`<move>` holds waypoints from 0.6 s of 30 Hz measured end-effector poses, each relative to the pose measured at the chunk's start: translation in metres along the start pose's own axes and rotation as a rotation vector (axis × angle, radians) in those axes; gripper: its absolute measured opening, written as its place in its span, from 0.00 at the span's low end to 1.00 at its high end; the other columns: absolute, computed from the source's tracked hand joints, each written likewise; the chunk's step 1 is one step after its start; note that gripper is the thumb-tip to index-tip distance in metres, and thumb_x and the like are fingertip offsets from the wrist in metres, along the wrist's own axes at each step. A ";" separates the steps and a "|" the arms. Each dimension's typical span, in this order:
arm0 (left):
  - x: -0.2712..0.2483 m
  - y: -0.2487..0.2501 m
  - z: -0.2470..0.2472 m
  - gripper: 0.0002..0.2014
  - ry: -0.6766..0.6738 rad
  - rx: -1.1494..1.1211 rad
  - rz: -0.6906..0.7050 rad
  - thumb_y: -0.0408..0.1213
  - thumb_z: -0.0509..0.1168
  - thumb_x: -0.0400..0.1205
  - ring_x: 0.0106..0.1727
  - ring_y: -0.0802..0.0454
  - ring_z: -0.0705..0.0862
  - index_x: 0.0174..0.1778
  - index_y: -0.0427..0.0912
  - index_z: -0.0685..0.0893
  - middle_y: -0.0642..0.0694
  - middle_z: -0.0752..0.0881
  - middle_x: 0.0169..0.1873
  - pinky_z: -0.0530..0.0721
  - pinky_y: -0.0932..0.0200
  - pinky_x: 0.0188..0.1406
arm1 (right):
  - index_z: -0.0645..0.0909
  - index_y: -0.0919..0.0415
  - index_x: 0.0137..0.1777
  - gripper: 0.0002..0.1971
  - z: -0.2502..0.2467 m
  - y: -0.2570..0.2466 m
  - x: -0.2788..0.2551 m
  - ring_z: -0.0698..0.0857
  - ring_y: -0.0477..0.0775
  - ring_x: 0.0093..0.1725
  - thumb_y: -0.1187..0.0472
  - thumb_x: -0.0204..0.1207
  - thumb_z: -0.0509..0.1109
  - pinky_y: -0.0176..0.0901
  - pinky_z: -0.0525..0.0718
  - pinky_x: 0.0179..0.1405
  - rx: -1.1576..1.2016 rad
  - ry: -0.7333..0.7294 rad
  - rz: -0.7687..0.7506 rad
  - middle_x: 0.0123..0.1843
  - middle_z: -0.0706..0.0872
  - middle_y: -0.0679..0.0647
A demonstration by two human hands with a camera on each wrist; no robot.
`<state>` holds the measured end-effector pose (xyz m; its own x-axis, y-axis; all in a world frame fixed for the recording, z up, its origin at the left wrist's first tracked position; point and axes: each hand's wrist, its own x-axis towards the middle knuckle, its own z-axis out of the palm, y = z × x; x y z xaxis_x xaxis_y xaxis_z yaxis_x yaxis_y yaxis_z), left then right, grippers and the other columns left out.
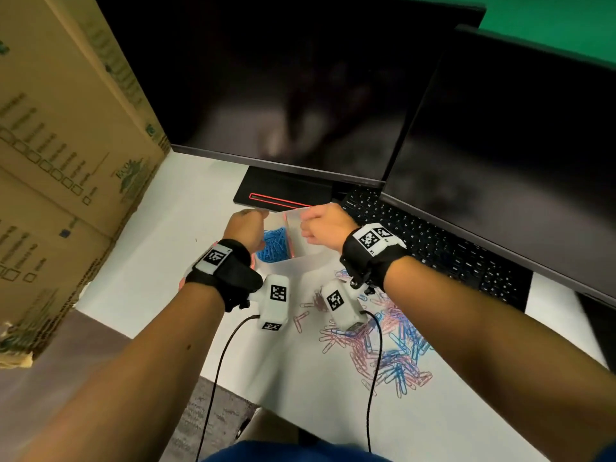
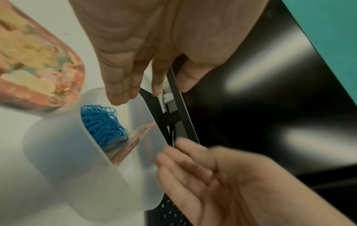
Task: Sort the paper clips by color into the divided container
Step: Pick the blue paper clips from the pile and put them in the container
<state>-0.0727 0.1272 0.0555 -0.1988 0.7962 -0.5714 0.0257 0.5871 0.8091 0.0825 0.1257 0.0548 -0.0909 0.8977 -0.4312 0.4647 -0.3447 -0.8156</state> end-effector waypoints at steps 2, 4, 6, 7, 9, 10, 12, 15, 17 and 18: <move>-0.008 -0.004 0.003 0.07 -0.008 0.067 0.119 0.34 0.60 0.82 0.56 0.40 0.84 0.49 0.44 0.84 0.38 0.85 0.54 0.85 0.47 0.57 | 0.80 0.56 0.43 0.11 -0.017 0.018 -0.013 0.84 0.58 0.43 0.73 0.77 0.64 0.56 0.87 0.52 0.111 0.053 0.055 0.44 0.84 0.60; -0.016 -0.018 0.007 0.07 -0.066 0.193 0.273 0.31 0.63 0.80 0.43 0.47 0.85 0.43 0.45 0.85 0.42 0.87 0.43 0.86 0.54 0.45 | 0.82 0.56 0.40 0.12 -0.032 0.040 -0.025 0.84 0.57 0.38 0.74 0.75 0.64 0.47 0.85 0.38 0.120 0.082 0.089 0.42 0.85 0.61; -0.024 -0.038 0.015 0.07 -0.201 0.368 0.387 0.29 0.66 0.78 0.35 0.52 0.83 0.39 0.45 0.86 0.45 0.87 0.35 0.83 0.60 0.40 | 0.85 0.53 0.40 0.13 -0.041 0.063 -0.039 0.86 0.57 0.38 0.71 0.74 0.65 0.40 0.82 0.36 -0.088 0.124 0.107 0.42 0.88 0.57; -0.026 -0.050 0.020 0.07 -0.265 0.481 0.434 0.29 0.67 0.78 0.35 0.53 0.83 0.39 0.45 0.86 0.47 0.87 0.35 0.83 0.60 0.42 | 0.87 0.53 0.42 0.12 -0.043 0.074 -0.046 0.87 0.56 0.40 0.68 0.74 0.66 0.38 0.81 0.39 -0.243 0.138 0.112 0.42 0.88 0.54; -0.028 -0.071 0.029 0.06 -0.325 0.755 0.520 0.30 0.68 0.77 0.36 0.54 0.83 0.41 0.44 0.88 0.47 0.89 0.37 0.83 0.63 0.46 | 0.89 0.54 0.47 0.11 -0.040 0.094 -0.058 0.87 0.55 0.47 0.65 0.74 0.65 0.39 0.84 0.47 -0.482 0.117 0.114 0.47 0.89 0.52; -0.029 -0.081 0.034 0.06 -0.345 0.875 0.556 0.30 0.68 0.76 0.37 0.54 0.82 0.43 0.44 0.89 0.47 0.90 0.39 0.83 0.63 0.46 | 0.88 0.53 0.48 0.12 -0.036 0.103 -0.061 0.87 0.56 0.51 0.64 0.73 0.64 0.41 0.85 0.51 -0.545 0.074 0.104 0.51 0.90 0.53; -0.033 -0.095 0.044 0.10 -0.393 1.036 0.594 0.30 0.66 0.75 0.40 0.52 0.83 0.45 0.47 0.89 0.47 0.89 0.43 0.84 0.59 0.48 | 0.86 0.50 0.51 0.12 -0.025 0.116 -0.068 0.86 0.58 0.57 0.61 0.73 0.65 0.43 0.84 0.56 -0.646 -0.036 0.073 0.56 0.89 0.53; -0.034 -0.107 0.055 0.12 -0.464 1.212 0.647 0.32 0.65 0.75 0.47 0.47 0.85 0.45 0.54 0.89 0.50 0.85 0.46 0.83 0.56 0.48 | 0.84 0.48 0.59 0.13 -0.009 0.123 -0.075 0.83 0.56 0.61 0.57 0.76 0.67 0.43 0.79 0.60 -0.755 -0.128 0.000 0.60 0.85 0.53; -0.033 -0.110 0.061 0.11 -0.492 1.322 0.675 0.36 0.66 0.77 0.51 0.45 0.84 0.47 0.57 0.88 0.49 0.83 0.48 0.81 0.54 0.49 | 0.83 0.46 0.60 0.13 0.001 0.126 -0.075 0.82 0.57 0.62 0.56 0.77 0.66 0.46 0.79 0.61 -0.784 -0.110 -0.008 0.61 0.82 0.53; -0.032 -0.109 0.062 0.10 -0.490 1.363 0.679 0.37 0.66 0.78 0.53 0.44 0.84 0.49 0.57 0.88 0.48 0.83 0.49 0.81 0.53 0.50 | 0.82 0.46 0.60 0.13 0.004 0.127 -0.074 0.82 0.58 0.62 0.56 0.77 0.66 0.47 0.80 0.61 -0.795 -0.098 0.001 0.61 0.82 0.53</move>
<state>-0.0084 0.0464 -0.0232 0.5256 0.7626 -0.3771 0.8429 -0.4067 0.3523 0.1446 0.0142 -0.0188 -0.1505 0.8564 -0.4940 0.9499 -0.0132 -0.3123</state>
